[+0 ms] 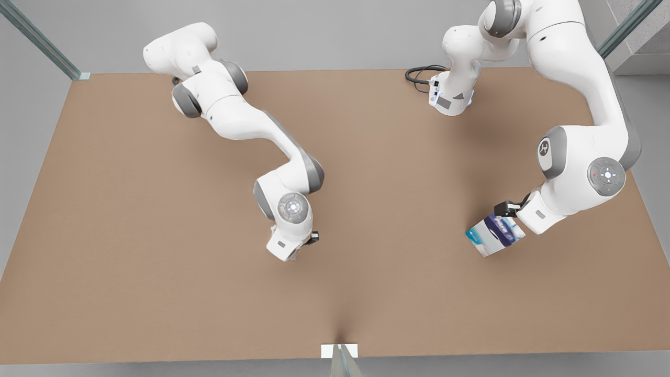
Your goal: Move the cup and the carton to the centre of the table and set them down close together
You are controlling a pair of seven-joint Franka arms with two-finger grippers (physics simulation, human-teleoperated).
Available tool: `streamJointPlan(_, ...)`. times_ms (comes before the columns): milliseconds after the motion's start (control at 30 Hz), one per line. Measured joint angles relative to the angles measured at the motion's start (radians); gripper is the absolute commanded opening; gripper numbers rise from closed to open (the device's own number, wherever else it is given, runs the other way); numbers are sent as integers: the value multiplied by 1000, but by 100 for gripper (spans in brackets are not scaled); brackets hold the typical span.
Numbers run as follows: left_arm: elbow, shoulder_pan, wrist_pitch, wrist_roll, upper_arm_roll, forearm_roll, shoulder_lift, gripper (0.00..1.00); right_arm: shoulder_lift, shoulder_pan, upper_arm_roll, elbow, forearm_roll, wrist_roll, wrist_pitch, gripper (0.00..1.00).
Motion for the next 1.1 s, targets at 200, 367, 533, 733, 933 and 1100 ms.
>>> streamJointPlan(200,0,0,0,2,5,0,0,100,75,71,5,4,4,101,117,21)
streamJointPlan(367,0,1,-8,0,18,-1,-2,100,108,96,5,2,33,146,194,21)
streamJointPlan(533,0,0,-8,-1,19,-1,-2,100,116,102,8,-3,34,162,194,21)
streamJointPlan(733,-95,2,77,-262,41,-5,-14,100,119,103,8,-4,30,168,191,56)
streamJointPlan(933,-194,32,186,-393,77,-78,11,100,125,103,8,-4,30,163,194,100)
streamJointPlan(1100,-198,29,201,-393,77,-119,43,100,126,106,13,-2,30,165,208,100)
